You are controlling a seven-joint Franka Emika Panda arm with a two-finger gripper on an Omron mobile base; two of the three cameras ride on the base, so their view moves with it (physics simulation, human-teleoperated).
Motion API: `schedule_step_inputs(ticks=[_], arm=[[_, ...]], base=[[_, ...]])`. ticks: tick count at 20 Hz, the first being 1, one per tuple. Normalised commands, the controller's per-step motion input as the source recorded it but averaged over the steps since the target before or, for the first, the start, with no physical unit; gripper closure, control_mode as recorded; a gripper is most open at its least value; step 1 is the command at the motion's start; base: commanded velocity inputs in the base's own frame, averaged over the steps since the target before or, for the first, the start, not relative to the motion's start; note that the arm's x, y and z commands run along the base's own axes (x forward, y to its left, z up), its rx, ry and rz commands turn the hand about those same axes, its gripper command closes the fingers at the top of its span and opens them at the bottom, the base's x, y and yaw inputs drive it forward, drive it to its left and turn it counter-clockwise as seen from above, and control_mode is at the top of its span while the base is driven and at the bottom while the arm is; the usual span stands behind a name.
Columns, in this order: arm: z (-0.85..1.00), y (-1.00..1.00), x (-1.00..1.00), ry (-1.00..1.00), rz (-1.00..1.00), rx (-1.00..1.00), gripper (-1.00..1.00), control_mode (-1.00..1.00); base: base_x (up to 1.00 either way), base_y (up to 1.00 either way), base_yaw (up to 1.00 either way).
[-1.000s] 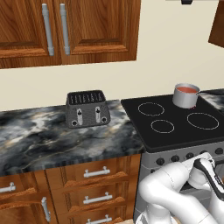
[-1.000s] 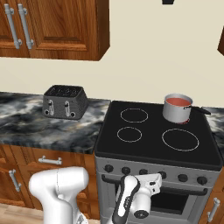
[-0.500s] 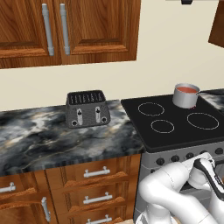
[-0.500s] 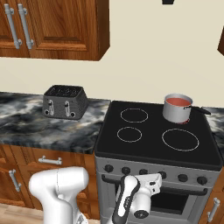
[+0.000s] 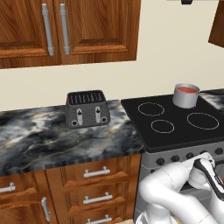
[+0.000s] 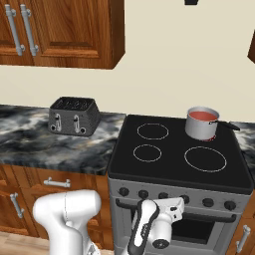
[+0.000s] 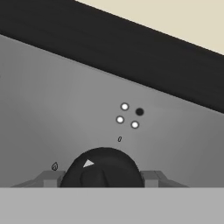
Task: Wait until the marinara sauce is simmered to a deep red color and then turn off the stove.
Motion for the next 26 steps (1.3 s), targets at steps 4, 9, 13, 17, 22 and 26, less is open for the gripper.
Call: schedule_step_inputs(ticks=[4,9,13,17,22,26], arm=[[0.00,0.00,0.00,0.00,0.00,0.00,1.00,-1.00],[0.00,0.00,0.00,0.00,0.00,0.00,1.00,-1.00],[0.00,0.00,0.00,0.00,0.00,0.00,1.00,-1.00],[0.00,0.00,0.00,0.00,0.00,0.00,1.00,-1.00],[0.00,0.00,0.00,0.00,0.00,0.00,1.00,-1.00],[0.00,0.00,0.00,0.00,0.00,0.00,1.00,-1.00]], base=[[0.00,0.00,0.00],[0.00,0.00,0.00],[0.00,0.00,0.00],[0.00,0.00,0.00],[0.00,0.00,0.00],[0.00,0.00,0.00]])
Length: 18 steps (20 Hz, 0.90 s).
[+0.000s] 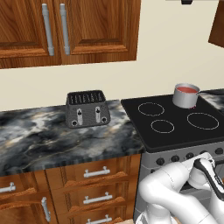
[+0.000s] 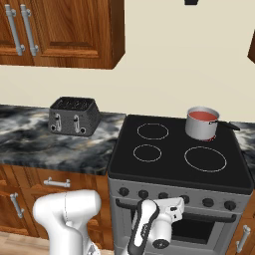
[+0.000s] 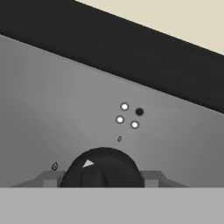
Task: Wait until the marinara sauce is simmered to a deep red color and then turn off the stove.
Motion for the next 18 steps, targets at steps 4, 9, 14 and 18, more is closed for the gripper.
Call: schedule_step_inputs(ticks=[4,9,14,18], arm=[[0.00,0.00,0.00,0.00,0.00,0.00,1.00,-1.00],[0.00,0.00,0.00,0.00,0.00,0.00,1.00,-1.00],[0.00,0.00,0.00,0.00,0.00,0.00,1.00,-1.00],[0.00,0.00,0.00,0.00,0.00,0.00,1.00,-1.00]], base=[[0.00,0.00,0.00],[0.00,0.00,0.00],[0.00,0.00,0.00],[0.00,0.00,0.00]])
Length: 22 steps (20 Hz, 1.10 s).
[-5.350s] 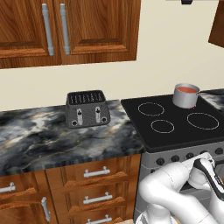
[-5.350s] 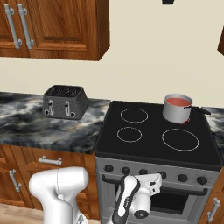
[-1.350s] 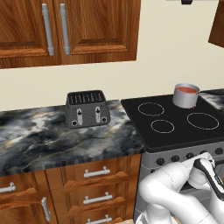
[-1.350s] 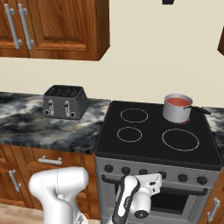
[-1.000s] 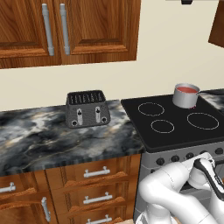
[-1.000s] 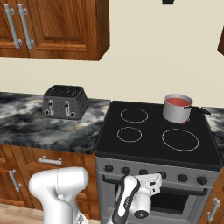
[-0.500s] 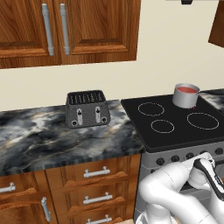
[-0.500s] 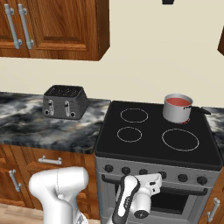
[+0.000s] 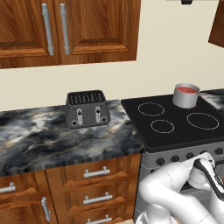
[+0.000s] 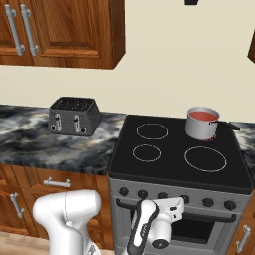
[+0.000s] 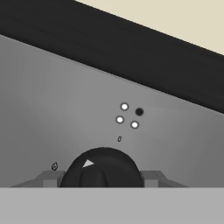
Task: Wait until the marinara sauce is simmered to a deep red color and then turn off the stove.
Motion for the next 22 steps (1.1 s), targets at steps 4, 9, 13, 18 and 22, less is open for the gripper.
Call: schedule_step_inputs(ticks=[4,9,13,18,22], arm=[[0.00,0.00,0.00,0.00,0.00,0.00,1.00,-1.00],[0.00,0.00,0.00,0.00,0.00,0.00,1.00,-1.00],[0.00,0.00,0.00,0.00,0.00,0.00,1.00,-1.00],[0.00,0.00,0.00,0.00,0.00,0.00,1.00,-1.00],[0.00,0.00,0.00,0.00,0.00,0.00,1.00,-1.00]], base=[[0.00,0.00,0.00],[0.00,0.00,0.00],[0.00,0.00,0.00],[0.00,0.00,0.00],[0.00,0.00,0.00]])
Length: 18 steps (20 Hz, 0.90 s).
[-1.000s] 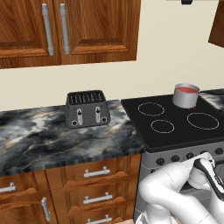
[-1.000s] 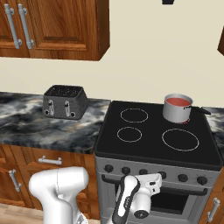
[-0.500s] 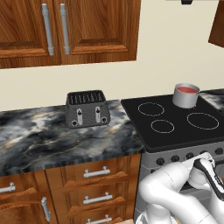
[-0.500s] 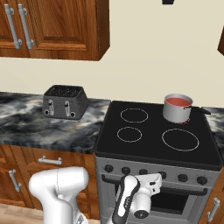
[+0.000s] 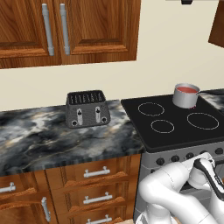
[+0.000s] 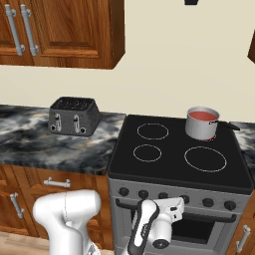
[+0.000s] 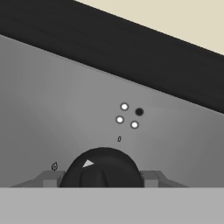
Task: Wait until the marinara sauce is simmered to a deep red color and then turn off the stove.
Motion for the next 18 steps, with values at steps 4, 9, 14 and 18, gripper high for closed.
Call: schedule_step_inputs(ticks=[4,9,14,18], arm=[[0.00,0.00,0.00,0.00,0.00,0.00,1.00,-1.00],[0.00,0.00,0.00,0.00,0.00,0.00,1.00,-1.00],[0.00,0.00,0.00,0.00,0.00,0.00,1.00,-1.00],[0.00,0.00,0.00,0.00,0.00,0.00,1.00,-1.00]], base=[[0.00,0.00,0.00],[0.00,0.00,0.00],[0.00,0.00,0.00],[0.00,0.00,0.00]])
